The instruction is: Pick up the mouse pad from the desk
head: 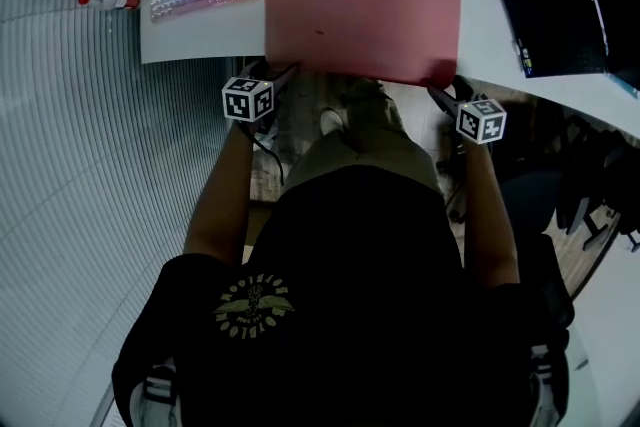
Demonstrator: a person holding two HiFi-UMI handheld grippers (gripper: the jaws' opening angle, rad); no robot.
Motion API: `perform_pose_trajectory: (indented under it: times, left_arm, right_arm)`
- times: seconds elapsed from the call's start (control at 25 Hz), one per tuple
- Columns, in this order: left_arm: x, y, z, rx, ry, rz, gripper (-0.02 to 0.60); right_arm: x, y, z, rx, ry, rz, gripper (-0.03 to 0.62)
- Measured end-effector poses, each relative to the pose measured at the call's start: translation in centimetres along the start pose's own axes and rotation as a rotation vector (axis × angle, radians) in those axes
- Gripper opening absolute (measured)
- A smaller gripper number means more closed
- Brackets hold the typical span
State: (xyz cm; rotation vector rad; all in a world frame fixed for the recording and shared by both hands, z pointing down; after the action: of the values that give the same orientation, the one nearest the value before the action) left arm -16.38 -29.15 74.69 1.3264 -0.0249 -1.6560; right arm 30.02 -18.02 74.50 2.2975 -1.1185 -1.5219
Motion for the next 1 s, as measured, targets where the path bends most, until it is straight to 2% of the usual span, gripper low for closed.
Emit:
perform_pose_trajectory:
  times: [0.12,0.24,0.32,0.36,0.4,0.48,0.6,0.76,0.88,1.0]
  left_arm:
    - [0.2,0.5,0.2,-0.001,-0.011,0.017,0.291]
    - [0.3,0.5,0.1,-0.001,-0.015,0.029,0.289]
    - [0.4,0.1,-0.1,0.007,-0.014,0.036,0.264]
    - [0.4,-0.2,-0.2,0.014,-0.016,0.035,0.244]
    - [0.4,-0.6,-0.3,0.024,-0.019,0.030,0.210]
    - [0.8,-1.2,-0.6,0.047,-0.024,0.010,0.117]
    - [1.6,-1.5,-1.2,0.065,-0.036,-0.018,0.051]
    - [2.1,-2.5,-2.1,0.077,-0.033,-0.018,0.027]
    - [3.2,-3.4,-3.1,0.077,-0.004,-0.025,0.023]
    - [4.9,-4.6,-4.4,0.055,0.032,-0.069,0.021]
  right_arm:
    - [-0.1,1.2,0.5,0.040,-0.005,0.028,0.265]
    - [0.1,1.3,0.7,0.030,-0.009,0.026,0.263]
    - [0.5,0.5,0.9,0.007,-0.007,0.004,0.163]
    - [0.8,0.1,1.0,-0.002,-0.009,-0.006,0.093]
    - [1.1,-0.2,1.3,-0.007,-0.010,-0.012,0.054]
    - [1.8,-0.5,1.8,-0.013,-0.011,-0.015,0.028]
    - [2.8,-0.7,2.5,-0.032,-0.019,-0.027,0.017]
    - [4.0,-1.7,4.0,-0.059,-0.048,-0.049,0.015]
    - [5.8,-2.3,5.3,-0.070,-0.085,-0.063,0.015]
    - [7.7,-2.9,7.0,-0.066,-0.134,-0.100,0.015]
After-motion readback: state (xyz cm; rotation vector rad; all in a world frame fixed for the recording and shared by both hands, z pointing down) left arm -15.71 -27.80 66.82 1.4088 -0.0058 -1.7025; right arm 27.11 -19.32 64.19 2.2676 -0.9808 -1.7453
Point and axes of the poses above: the fingertips, and each gripper's own axes: y forward along the fingers, z to its left, x out of its top, the point moved 10 cm from there along -y, backward along the fingers, and after that the axes turned 15 degrees about -z, right-handed, at the moved point
